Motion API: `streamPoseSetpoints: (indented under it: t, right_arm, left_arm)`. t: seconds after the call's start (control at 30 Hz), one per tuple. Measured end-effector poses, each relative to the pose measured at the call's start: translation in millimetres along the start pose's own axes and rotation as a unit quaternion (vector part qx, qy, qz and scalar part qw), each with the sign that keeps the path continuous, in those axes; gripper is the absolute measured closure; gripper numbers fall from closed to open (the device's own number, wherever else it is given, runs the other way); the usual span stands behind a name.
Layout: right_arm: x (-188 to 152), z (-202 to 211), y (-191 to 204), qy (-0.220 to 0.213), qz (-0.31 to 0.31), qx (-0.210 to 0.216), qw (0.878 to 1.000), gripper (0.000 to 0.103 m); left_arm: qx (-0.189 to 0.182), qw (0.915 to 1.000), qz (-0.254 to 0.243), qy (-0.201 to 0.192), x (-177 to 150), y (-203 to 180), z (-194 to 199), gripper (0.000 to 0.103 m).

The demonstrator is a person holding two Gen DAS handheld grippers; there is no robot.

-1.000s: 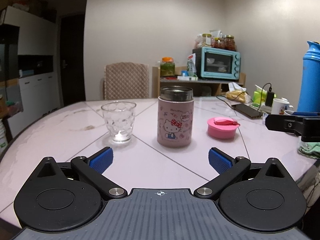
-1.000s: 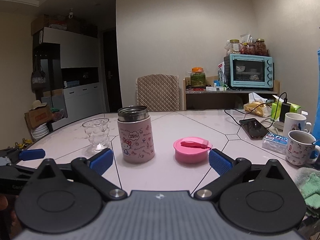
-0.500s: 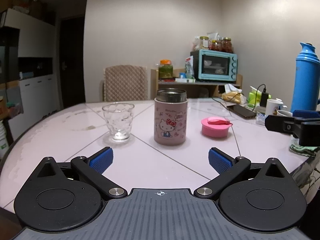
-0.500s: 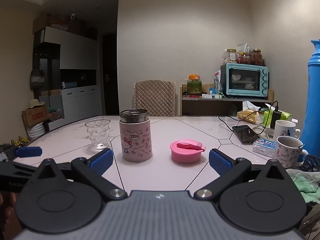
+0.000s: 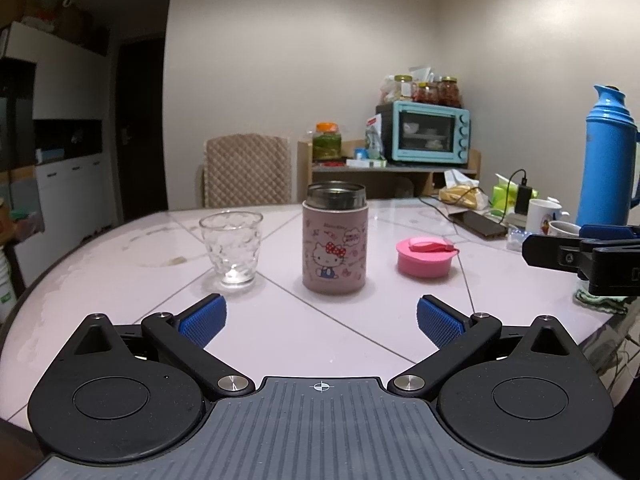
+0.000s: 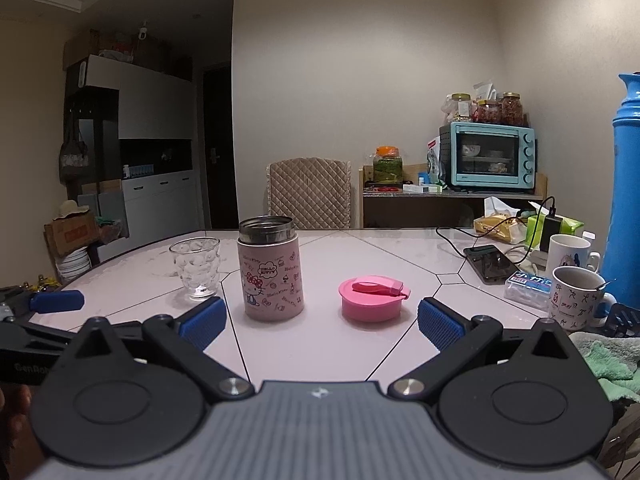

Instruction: Unscrew bottle cap and pour

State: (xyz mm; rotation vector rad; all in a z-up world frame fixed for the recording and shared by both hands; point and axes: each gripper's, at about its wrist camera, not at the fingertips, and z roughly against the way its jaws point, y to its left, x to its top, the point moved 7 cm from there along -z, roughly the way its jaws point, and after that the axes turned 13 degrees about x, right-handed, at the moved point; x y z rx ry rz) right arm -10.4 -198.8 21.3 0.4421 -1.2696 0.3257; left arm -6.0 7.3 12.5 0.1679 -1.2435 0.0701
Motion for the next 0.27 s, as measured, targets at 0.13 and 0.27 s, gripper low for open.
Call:
streamPoseSetpoints:
  t: [0.13,0.27]
  right_arm:
    - [0.0,0.5,0.0,0.0,-0.001,-0.001,1.0,0.0]
    - [-0.5,0.1,-0.3,0.001,-0.002,-0.001,1.0,0.0]
  left_arm:
    - [-0.003,1.0,0.001,-0.003,1.4,0.0,1.1,0.0]
    - [-0.002,1.0,0.0,-0.005,2.0,-0.1,2.1,0.0]
